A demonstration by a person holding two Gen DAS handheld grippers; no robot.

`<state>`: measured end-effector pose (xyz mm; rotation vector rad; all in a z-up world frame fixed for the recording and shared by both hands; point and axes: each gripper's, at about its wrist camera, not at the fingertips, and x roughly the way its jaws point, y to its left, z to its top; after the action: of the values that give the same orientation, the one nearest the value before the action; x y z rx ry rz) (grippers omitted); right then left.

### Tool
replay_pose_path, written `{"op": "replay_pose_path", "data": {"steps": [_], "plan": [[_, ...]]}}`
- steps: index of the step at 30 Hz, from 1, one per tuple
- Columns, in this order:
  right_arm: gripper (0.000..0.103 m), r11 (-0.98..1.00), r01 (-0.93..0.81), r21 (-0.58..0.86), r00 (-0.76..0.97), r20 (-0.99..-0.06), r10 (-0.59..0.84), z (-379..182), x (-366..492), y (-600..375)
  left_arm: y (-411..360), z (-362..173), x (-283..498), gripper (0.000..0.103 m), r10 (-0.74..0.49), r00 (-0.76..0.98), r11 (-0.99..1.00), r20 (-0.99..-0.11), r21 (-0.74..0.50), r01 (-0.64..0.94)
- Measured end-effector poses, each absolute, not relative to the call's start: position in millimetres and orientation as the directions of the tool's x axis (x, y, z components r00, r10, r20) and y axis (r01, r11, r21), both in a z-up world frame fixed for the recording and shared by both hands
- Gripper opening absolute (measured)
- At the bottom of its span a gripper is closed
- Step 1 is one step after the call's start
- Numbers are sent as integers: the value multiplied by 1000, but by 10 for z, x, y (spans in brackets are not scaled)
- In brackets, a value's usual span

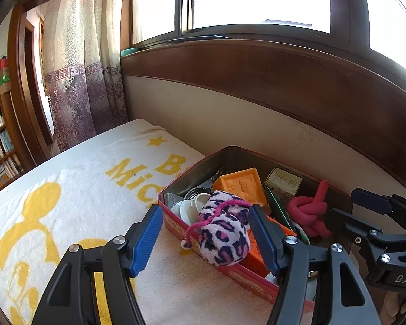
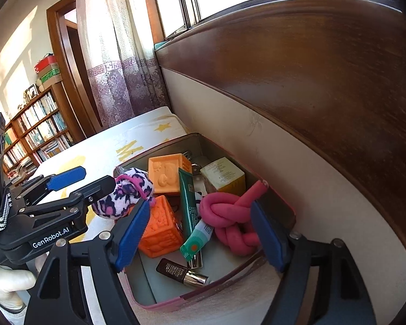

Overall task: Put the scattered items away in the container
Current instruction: 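Lower the plush and pink tube into the tin and open both tools, then withdraw both open tools from the tin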

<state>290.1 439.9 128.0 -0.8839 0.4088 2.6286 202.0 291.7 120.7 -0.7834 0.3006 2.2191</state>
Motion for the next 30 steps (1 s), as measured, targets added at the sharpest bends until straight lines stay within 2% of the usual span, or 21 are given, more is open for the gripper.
{"op": "replay_pose_path", "data": {"steps": [1,2,18,19,20,21,25,30], "plan": [[80,-904,-397,160,-750,-624,219,1288,2895,4381,2877,1220,2029,82,575,-542,-701,-613,-28,-712],[81,-904,-395,161,-751,-624,217,1296,2897,4363,2830,1238,2040,84,572,-555,-712,-604,-30,-701],[82,-917,-376,131,-756,-616,222,1464,3123,4036,2384,1307,2220,84,526,-585,-785,-618,-89,-613],[82,-918,-376,129,-754,-618,223,1462,3136,4023,2382,1313,2248,87,521,-589,-787,-618,-80,-612],[82,-917,-377,126,-753,-619,225,1461,3153,4011,2381,1320,2277,98,512,-596,-791,-619,-69,-607],[82,-918,-378,122,-751,-620,227,1461,3169,4001,2378,1331,2311,103,504,-606,-797,-616,-60,-601],[82,-915,-388,112,-749,-617,242,1474,3252,3980,2375,1391,2410,103,523,-608,-785,-597,-59,-617],[82,-909,-402,106,-745,-615,257,1478,3337,3995,2400,1415,2468,103,563,-555,-758,-613,-115,-642]]}}
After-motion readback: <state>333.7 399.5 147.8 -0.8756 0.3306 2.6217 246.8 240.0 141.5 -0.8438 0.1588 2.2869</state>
